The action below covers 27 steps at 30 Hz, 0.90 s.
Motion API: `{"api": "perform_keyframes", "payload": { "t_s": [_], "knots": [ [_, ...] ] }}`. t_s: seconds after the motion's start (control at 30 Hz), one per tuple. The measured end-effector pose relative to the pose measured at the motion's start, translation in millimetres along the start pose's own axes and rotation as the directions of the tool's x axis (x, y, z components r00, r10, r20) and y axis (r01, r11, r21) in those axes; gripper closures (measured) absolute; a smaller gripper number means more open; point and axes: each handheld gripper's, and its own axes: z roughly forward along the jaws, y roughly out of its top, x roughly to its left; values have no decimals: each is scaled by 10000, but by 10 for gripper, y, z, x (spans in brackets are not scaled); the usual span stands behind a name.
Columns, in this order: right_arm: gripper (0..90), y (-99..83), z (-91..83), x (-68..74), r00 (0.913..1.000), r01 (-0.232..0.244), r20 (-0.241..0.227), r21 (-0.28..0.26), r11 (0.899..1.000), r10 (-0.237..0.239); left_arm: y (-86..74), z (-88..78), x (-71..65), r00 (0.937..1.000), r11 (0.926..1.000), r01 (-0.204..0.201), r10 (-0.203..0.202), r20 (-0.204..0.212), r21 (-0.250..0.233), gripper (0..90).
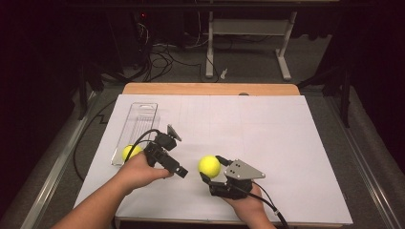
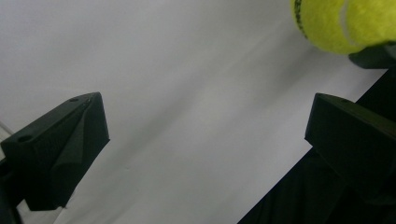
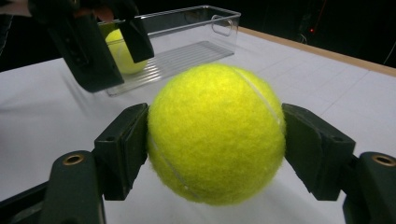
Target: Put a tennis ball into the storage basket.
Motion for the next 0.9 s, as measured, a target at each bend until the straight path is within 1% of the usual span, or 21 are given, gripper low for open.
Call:
{"api": "perform_keyframes", "payload": {
  "t_s": [0.2,0.4,0.7,0.9],
  "knots": [
    [281,-88,40,72,9998,-20,-175,223,9998,24,17,-21,-35,10000,10000,-58,58,57,-42,7],
    [281,-115,88,155,9992,157,-368,335,9993,-145,39,-30,-71,9999,9999,-128,128,98,-46,7],
    [281,-127,109,189,9988,176,-452,325,9993,-161,100,-58,-144,9997,9997,-232,232,73,25,6],
    [281,-126,114,202,9986,133,-520,249,9996,-119,152,-23,-203,9993,9994,-344,343,119,50,7]
  ]
}}
